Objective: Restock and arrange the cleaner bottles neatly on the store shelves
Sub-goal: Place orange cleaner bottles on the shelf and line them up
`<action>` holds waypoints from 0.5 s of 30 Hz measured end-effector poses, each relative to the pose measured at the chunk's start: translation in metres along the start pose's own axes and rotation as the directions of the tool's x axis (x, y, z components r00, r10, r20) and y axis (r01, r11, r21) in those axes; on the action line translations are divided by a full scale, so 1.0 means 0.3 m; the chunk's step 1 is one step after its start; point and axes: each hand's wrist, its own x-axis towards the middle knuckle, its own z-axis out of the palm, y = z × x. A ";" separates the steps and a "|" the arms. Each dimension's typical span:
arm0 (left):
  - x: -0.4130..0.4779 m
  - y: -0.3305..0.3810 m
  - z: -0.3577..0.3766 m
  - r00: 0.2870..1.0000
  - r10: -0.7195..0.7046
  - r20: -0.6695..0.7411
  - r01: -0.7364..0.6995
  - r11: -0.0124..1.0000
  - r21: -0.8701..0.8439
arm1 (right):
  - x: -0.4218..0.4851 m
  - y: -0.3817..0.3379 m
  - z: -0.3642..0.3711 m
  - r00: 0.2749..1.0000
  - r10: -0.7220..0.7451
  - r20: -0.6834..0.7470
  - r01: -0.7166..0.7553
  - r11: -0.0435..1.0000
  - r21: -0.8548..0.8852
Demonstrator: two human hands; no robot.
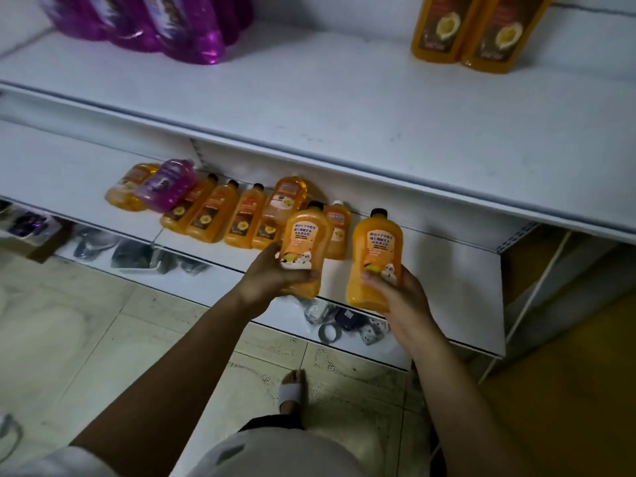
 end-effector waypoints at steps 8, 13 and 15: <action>-0.434 0.004 -0.033 0.950 0.210 -0.232 -0.231 0.971 -0.067 | -0.267 -0.147 0.054 0.929 -0.238 0.283 0.271 0.959 -0.082; -0.697 0.066 -0.119 0.859 0.322 -0.399 -0.364 0.931 -0.033 | -0.399 -0.219 0.213 0.847 -0.337 0.411 0.400 0.913 -0.077; -0.784 0.110 -0.167 0.807 0.376 -0.456 -0.419 0.908 0.007 | -0.435 -0.259 0.286 0.809 -0.374 0.453 0.452 0.889 -0.073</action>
